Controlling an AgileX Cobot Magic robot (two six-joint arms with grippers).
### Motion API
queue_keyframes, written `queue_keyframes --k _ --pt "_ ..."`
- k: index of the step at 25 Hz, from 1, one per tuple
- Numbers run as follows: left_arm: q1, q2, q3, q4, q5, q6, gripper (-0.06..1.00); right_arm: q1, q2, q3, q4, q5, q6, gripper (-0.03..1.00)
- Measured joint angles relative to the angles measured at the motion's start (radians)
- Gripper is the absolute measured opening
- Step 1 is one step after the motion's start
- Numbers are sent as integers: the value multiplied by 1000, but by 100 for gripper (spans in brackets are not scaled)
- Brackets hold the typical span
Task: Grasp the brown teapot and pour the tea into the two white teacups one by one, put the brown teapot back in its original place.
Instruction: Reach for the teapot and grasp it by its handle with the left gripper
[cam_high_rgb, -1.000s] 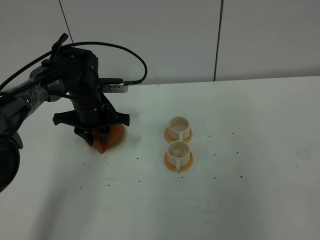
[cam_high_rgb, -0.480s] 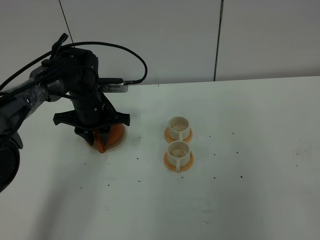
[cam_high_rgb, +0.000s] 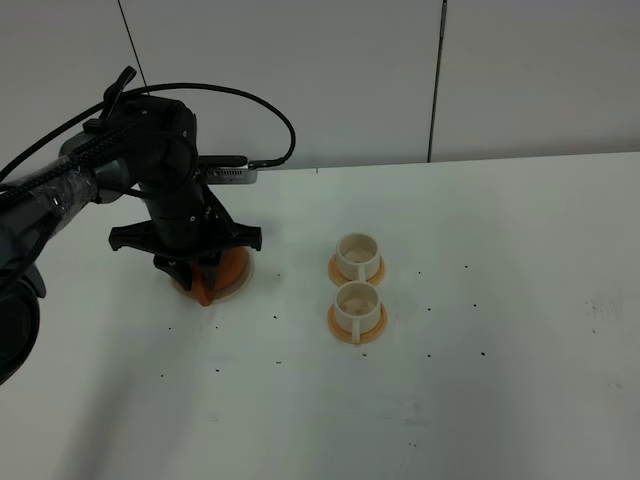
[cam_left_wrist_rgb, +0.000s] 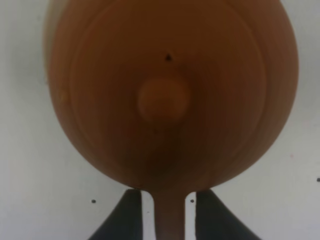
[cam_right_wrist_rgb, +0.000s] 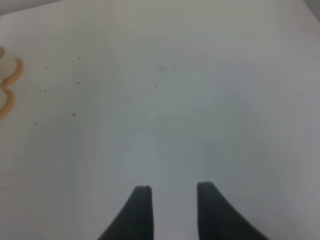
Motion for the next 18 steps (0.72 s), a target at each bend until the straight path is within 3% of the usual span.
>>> queue_keyframes --k 7,18 --pt "0 0 0 -4 1 0 18 0 0 0 0 0 0 22" --pt "0 0 0 -4 1 37 17 0 0 0 -1 0 0 22"
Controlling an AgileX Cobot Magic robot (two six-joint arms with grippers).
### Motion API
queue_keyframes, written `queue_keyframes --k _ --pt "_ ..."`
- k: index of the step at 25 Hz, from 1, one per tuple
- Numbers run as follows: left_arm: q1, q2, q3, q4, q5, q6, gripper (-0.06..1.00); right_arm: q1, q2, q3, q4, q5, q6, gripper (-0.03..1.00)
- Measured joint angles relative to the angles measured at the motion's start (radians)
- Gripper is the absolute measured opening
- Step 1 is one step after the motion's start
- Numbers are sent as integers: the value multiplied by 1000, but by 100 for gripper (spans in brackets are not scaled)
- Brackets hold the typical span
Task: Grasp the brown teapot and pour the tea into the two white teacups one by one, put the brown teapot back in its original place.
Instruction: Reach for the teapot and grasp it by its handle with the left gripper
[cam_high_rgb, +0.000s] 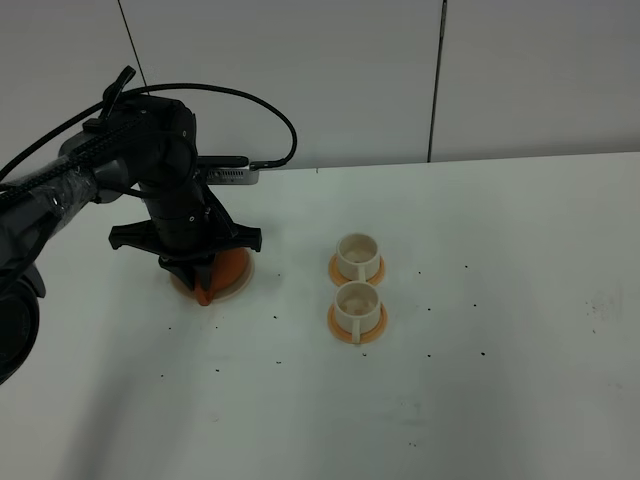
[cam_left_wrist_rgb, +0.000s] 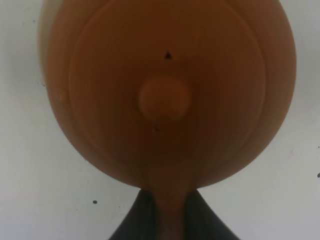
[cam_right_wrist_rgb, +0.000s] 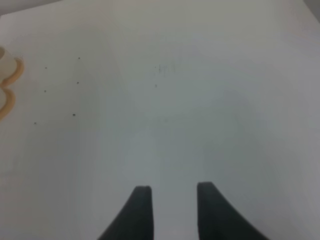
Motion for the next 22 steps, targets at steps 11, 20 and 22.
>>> queue_keyframes --k 11,20,22 --pt "0 0 0 0 0 9 17 0 0 0 0 0 0 22" --pt "0 -4 0 1 0 9 17 0 0 0 0 0 0 22" --pt "0 -12 0 2 -5 9 17 0 0 0 0 0 0 22"
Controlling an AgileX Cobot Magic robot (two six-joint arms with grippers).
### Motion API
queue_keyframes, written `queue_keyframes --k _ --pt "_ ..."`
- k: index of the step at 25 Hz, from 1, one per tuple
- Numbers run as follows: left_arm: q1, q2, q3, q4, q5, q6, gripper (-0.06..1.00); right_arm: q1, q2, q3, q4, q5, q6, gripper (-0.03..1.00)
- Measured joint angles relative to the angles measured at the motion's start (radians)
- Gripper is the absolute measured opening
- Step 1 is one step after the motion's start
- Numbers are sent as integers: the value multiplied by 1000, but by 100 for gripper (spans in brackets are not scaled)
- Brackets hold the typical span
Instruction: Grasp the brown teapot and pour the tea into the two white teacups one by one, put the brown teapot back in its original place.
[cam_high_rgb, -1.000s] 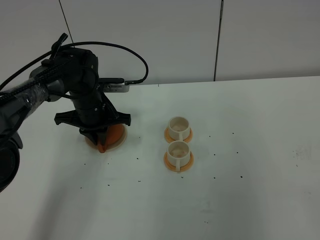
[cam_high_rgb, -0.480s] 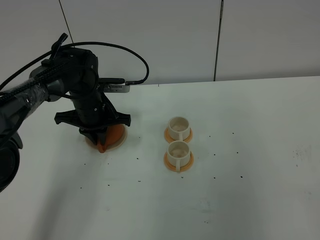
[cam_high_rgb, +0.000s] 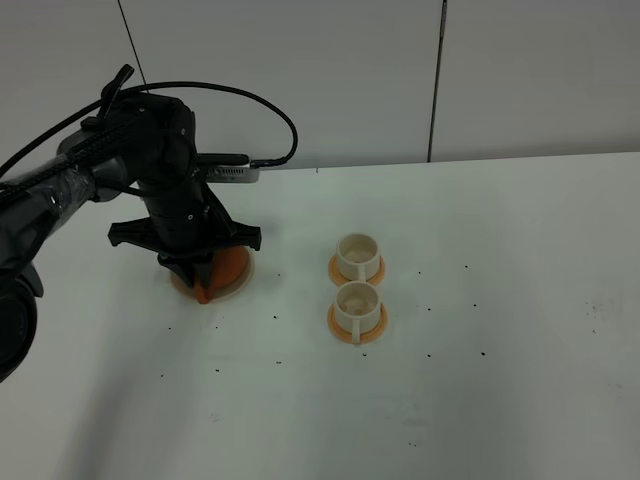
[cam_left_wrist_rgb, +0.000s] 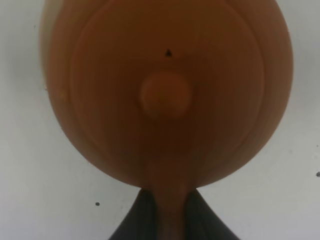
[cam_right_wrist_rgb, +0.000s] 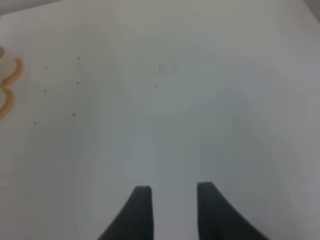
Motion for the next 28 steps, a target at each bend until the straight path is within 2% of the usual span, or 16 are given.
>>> queue_keyframes --k 12,15,22,24,28 --pt "-4 -39 0 3 25 5 17 0 0 0 -2 0 0 22" --pt "-11 -55 0 14 22 33 17 0 0 0 -2 0 0 22" --pt "-11 -109 0 24 -23 229 17 0 0 0 -2 0 0 22" --pt "-11 -112 -2 24 -31 310 17 0 0 0 -2 0 0 23" --pt "-11 -112 -10 6 -9 540 17 0 0 0 -2 0 0 23"
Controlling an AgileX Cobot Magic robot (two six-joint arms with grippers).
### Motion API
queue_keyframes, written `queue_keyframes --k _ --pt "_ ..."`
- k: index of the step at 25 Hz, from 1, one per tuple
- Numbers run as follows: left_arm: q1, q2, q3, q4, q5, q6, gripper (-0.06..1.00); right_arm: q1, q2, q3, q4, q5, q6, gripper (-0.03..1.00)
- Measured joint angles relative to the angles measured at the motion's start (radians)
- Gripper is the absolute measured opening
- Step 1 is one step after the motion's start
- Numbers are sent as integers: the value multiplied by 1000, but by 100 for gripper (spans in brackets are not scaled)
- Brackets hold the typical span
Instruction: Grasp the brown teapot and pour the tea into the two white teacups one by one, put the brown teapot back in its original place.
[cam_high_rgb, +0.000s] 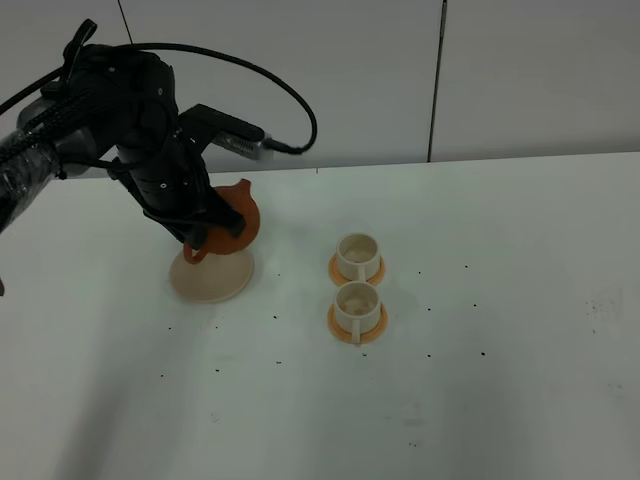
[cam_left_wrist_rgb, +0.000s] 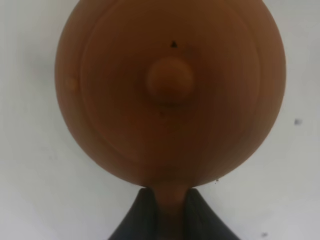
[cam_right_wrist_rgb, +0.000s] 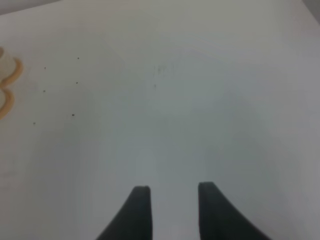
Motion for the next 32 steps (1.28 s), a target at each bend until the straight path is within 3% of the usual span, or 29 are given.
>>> queue_keyframes --k 8,15,23,32 --pt "0 0 -3 -194 19 530 17 0 0 0 0 0 0 23" --pt "-1 0 -3 -215 48 830 17 0 0 0 0 0 0 23" --pt "-1 0 -3 -147 48 878 17 0 0 0 0 0 0 23" --pt "-1 0 -3 -146 22 873 17 0 0 0 0 0 0 23"
